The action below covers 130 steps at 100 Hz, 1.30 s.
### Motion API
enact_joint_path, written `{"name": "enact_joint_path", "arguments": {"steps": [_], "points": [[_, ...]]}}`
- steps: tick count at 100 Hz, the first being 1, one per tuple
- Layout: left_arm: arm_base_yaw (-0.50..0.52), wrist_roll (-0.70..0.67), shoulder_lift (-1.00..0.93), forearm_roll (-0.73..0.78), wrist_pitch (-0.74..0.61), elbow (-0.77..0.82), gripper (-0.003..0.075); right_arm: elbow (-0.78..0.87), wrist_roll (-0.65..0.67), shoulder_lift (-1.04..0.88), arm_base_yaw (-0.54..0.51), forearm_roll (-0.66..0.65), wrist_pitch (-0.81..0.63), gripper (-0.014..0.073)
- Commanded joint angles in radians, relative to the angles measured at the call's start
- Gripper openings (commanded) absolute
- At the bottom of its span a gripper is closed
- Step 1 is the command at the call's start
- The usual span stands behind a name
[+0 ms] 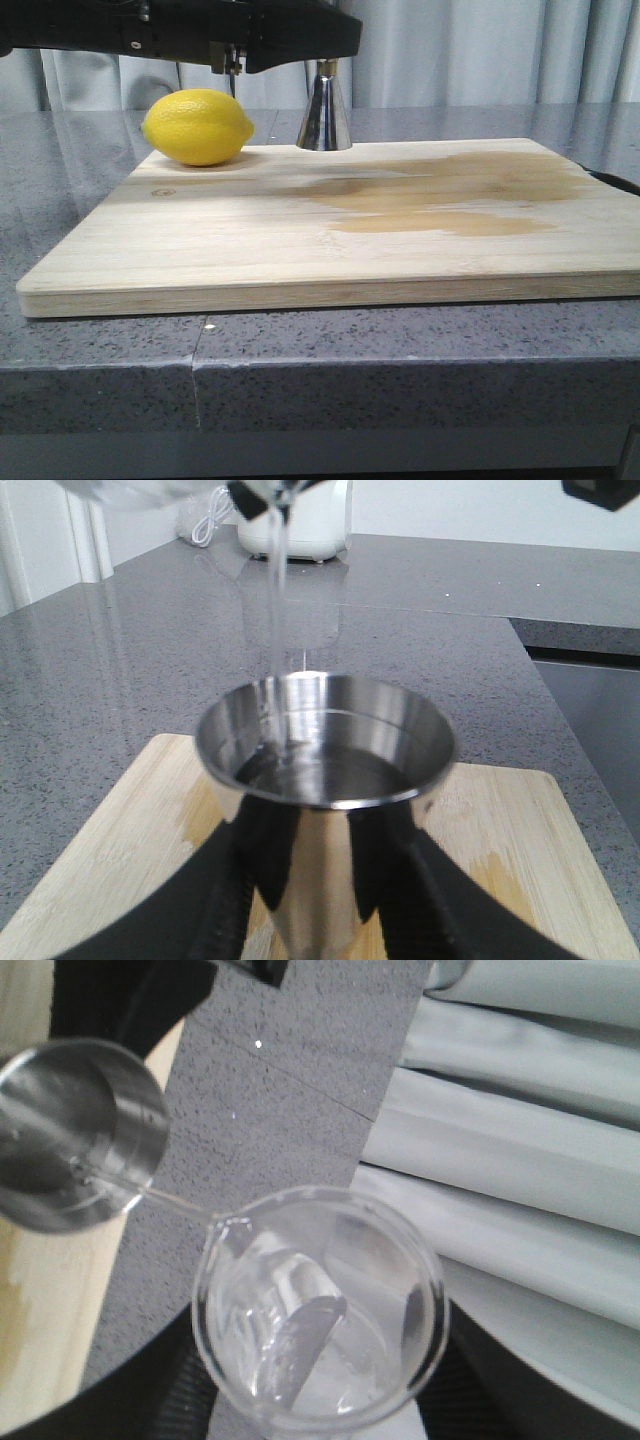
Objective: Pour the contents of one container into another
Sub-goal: 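Tilt the beaker with the right gripper, pouring liquid into the jigger, then tilt the beaker upright and set it back on the board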
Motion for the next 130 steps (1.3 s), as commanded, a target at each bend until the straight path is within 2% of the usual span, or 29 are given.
{"name": "enact_joint_path", "arguments": {"steps": [1, 11, 37, 47, 58, 69, 83, 107, 130], "points": [[-0.001, -0.007, -0.06, -0.076, 0.058, -0.032, 0.0207, -0.035, 0.053, -0.042, -0.001, 0.014, -0.056, 0.0339], [-0.001, -0.008, -0.06, -0.076, 0.058, -0.032, 0.0207, -0.035, 0.192, -0.042, -0.001, 0.021, -0.053, 0.0339], [-0.001, -0.008, -0.06, -0.076, 0.058, -0.032, 0.0207, -0.035, 0.674, -0.042, -0.044, 0.022, -0.034, 0.0339], [-0.001, -0.015, -0.06, -0.076, 0.06, -0.032, 0.0207, -0.035, 0.771, -0.044, -0.077, 0.067, -0.027, 0.0339], [-0.001, -0.027, -0.06, -0.074, 0.06, -0.032, 0.0207, -0.035, 0.796, -0.047, -0.141, 0.187, -0.001, 0.0339], [-0.001, -0.027, -0.06, -0.072, 0.06, -0.032, 0.0207, -0.023, 0.801, -0.05, -0.222, 0.39, 0.017, 0.0339], [-0.001, -0.027, -0.06, -0.07, 0.06, -0.032, 0.0207, 0.062, 0.801, -0.078, -0.315, 0.533, -0.042, 0.0339], [-0.001, -0.027, -0.06, -0.064, 0.06, -0.032, 0.0207, 0.321, 0.801, -0.157, -0.392, 0.603, -0.271, 0.0339], [-0.001, -0.027, -0.06, -0.055, 0.06, -0.032, 0.0207, 0.56, 0.801, -0.183, -0.436, 0.747, -0.531, 0.0339]]}}
